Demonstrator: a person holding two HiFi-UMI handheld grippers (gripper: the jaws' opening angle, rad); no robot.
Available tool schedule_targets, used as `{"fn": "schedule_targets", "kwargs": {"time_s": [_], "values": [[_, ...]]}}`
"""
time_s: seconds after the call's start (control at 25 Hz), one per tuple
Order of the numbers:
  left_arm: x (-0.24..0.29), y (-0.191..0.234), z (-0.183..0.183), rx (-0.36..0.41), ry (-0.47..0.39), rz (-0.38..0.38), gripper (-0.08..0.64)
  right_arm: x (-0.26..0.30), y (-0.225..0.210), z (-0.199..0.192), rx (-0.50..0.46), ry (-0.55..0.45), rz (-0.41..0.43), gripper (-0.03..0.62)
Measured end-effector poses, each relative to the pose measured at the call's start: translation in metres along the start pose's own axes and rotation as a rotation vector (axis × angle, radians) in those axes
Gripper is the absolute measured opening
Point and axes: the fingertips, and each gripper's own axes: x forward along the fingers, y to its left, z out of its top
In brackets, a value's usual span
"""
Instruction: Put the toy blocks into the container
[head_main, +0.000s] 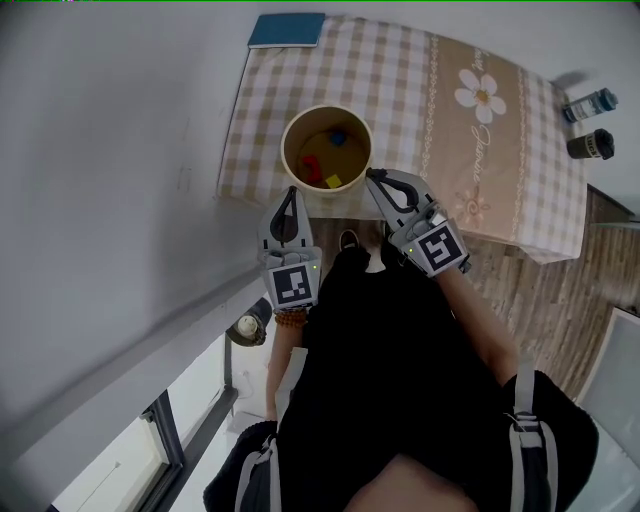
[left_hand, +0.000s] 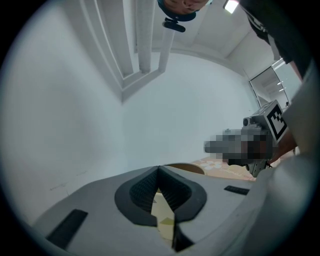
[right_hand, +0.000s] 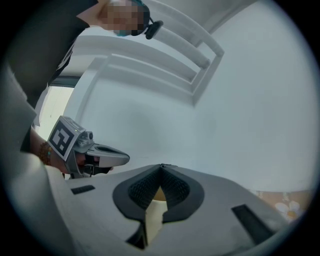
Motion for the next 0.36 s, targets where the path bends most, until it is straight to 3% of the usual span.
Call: {"fn": "schedule_targets", "kwargs": {"time_s": [0.16, 0.36], "values": [[0.003, 0.008, -0.006, -0.004, 0.007, -0.001, -0.002, -0.001, -0.005, -0.003, -0.004, 0.015, -0.028, 0.005], [0.005, 0.026, -0.022, -0.049, 0.046, 0.026, -0.002, -0.002, -0.002, -0.005, -0.104, 0.045, 0.000, 0.005]]}}
